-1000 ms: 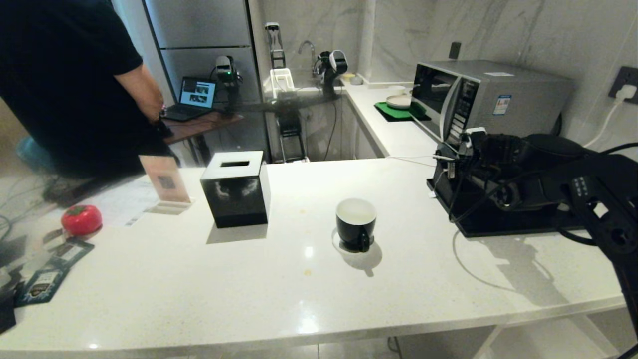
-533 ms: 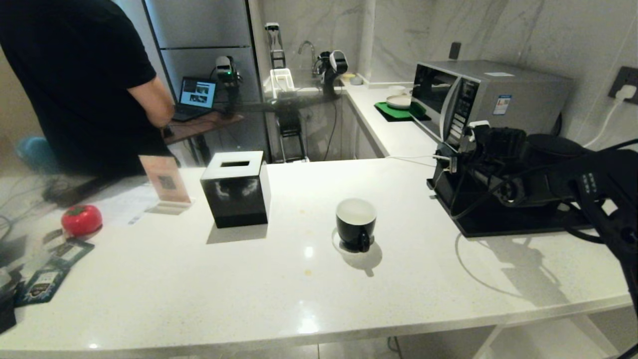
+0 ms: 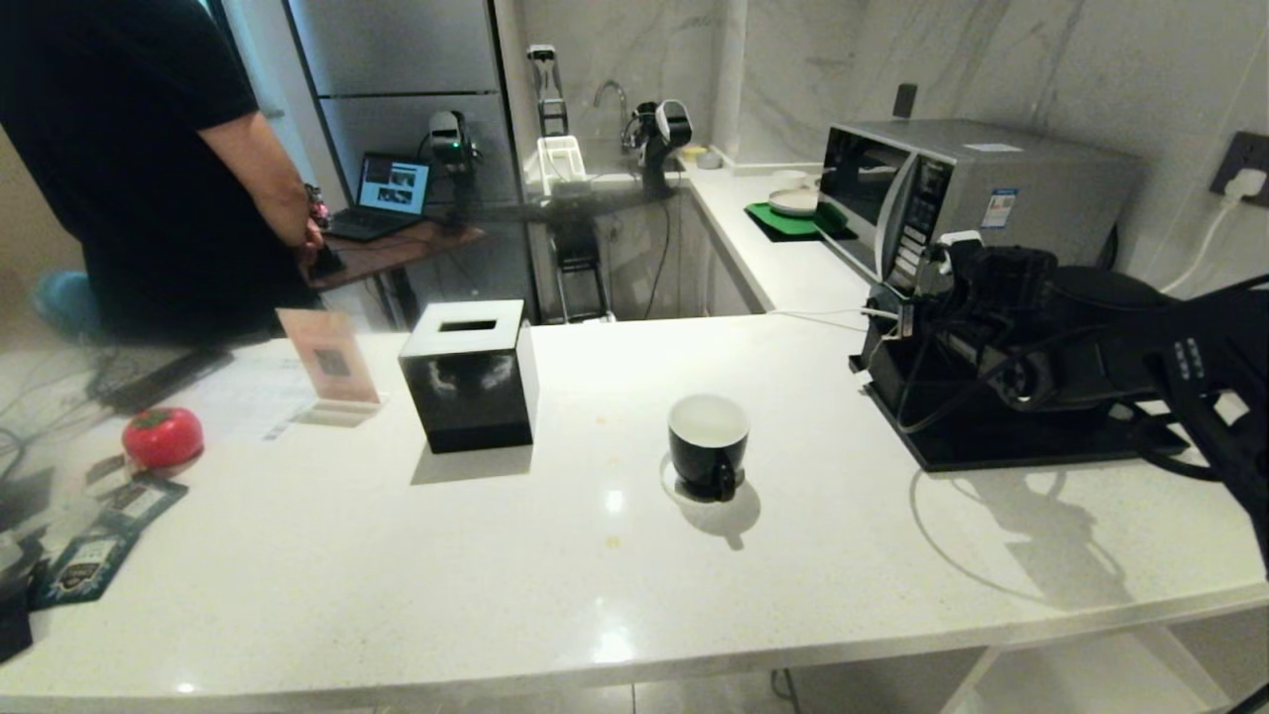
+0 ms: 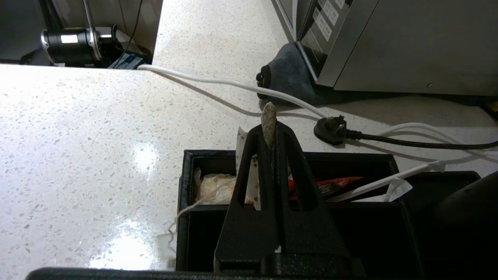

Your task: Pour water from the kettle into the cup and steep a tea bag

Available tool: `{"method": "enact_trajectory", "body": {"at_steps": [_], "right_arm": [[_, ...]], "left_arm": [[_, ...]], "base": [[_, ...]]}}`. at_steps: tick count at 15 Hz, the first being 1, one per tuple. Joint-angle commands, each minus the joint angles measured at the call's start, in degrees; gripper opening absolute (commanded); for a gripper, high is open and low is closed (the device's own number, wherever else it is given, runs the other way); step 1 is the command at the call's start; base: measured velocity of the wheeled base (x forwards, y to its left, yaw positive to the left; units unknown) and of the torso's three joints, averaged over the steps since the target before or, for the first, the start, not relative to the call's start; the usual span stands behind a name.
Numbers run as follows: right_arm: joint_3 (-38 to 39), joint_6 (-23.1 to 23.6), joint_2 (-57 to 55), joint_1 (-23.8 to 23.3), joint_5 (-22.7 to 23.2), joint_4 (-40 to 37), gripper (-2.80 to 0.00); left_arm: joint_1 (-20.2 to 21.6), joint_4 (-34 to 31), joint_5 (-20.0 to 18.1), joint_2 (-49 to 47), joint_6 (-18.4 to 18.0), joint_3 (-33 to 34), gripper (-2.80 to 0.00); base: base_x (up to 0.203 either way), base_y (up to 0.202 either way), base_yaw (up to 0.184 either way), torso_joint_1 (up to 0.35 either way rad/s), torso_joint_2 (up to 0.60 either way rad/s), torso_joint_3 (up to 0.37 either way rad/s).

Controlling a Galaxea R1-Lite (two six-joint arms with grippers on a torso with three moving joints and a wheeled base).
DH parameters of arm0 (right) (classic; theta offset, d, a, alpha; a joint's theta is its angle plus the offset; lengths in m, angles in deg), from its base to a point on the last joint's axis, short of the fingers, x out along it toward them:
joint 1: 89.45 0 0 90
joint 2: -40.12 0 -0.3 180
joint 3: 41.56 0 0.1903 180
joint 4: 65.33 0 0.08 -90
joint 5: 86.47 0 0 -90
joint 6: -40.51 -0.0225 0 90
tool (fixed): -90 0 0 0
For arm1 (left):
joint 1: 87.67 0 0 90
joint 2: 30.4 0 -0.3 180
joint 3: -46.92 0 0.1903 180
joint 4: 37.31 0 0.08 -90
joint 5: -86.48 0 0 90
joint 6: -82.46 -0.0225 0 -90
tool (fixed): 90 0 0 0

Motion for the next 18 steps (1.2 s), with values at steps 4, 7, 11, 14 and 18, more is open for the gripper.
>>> {"method": "enact_trajectory", "body": {"at_steps": [4,7,11,14,18], "right_arm": [[0.9,0.0,1.7,0.0,-0.1,0.4,-2.80],[2.5,0.0,3.0,0.0,-0.1,0.7,-2.80],[5.0,0.0,4.7,0.0,0.0,2.2,-2.80],[5.9,0.0,6.2,0.0,0.0,2.2,-2.80],[7.4,0.0,8.4,0.0,0.0,2.3,-2.80]], "left_arm": [[0.0,0.0,0.0,-0.1,0.0,0.0,-2.80],[0.0,0.0,0.0,-0.1,0.0,0.0,-2.80],[0.0,0.0,0.0,-0.1,0.0,0.0,-2.80],[0.0,0.0,0.0,-0.1,0.0,0.0,-2.80],[0.0,0.0,0.0,-0.1,0.0,0.0,-2.80]], "base": [[0.000,0.000,0.000,0.000,0.00,0.000],[0.000,0.000,0.000,0.000,0.00,0.000],[0.000,0.000,0.000,0.000,0.00,0.000],[0.000,0.000,0.000,0.000,0.00,0.000],[0.000,0.000,0.000,0.000,0.00,0.000]]}}
